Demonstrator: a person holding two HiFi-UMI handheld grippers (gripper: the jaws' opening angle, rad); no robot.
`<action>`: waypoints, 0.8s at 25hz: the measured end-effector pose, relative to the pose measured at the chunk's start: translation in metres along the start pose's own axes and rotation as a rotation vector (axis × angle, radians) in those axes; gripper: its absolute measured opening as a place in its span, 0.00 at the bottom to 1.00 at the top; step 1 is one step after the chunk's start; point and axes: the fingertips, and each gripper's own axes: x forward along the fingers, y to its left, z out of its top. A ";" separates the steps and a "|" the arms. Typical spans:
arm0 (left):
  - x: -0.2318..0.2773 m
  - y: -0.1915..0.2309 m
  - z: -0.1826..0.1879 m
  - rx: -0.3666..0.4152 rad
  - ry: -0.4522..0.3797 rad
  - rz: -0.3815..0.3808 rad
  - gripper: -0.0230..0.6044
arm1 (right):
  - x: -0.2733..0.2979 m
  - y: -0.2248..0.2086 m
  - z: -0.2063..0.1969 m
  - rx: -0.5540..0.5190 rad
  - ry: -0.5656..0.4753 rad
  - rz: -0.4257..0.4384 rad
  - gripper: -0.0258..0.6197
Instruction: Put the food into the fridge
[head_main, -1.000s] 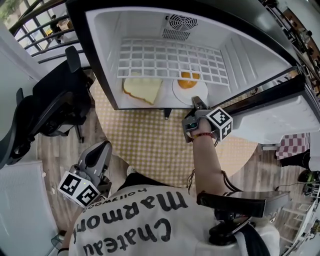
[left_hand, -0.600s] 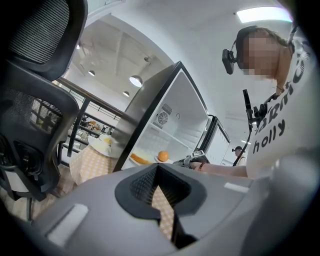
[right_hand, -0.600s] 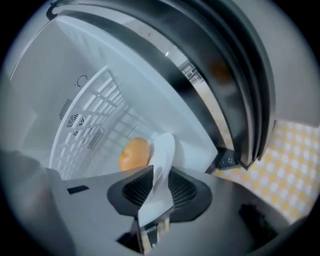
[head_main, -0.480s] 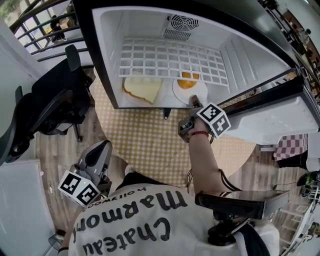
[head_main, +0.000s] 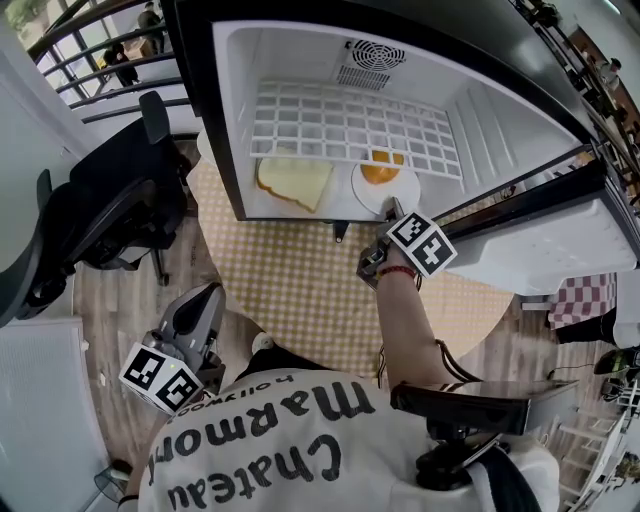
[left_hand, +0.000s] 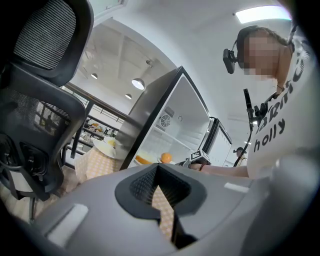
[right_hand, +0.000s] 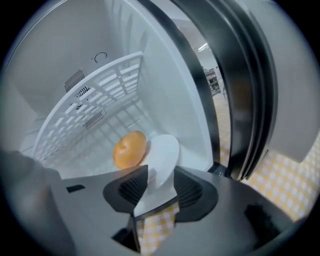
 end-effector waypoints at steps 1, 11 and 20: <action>-0.001 0.000 0.000 0.000 0.000 0.001 0.04 | -0.001 -0.001 0.000 -0.011 0.001 -0.011 0.29; -0.004 0.001 0.002 0.004 -0.007 -0.007 0.04 | -0.009 -0.011 0.011 -0.100 -0.051 -0.108 0.33; 0.000 -0.009 0.013 0.028 -0.010 -0.069 0.04 | -0.044 -0.014 0.025 -0.023 -0.139 -0.058 0.33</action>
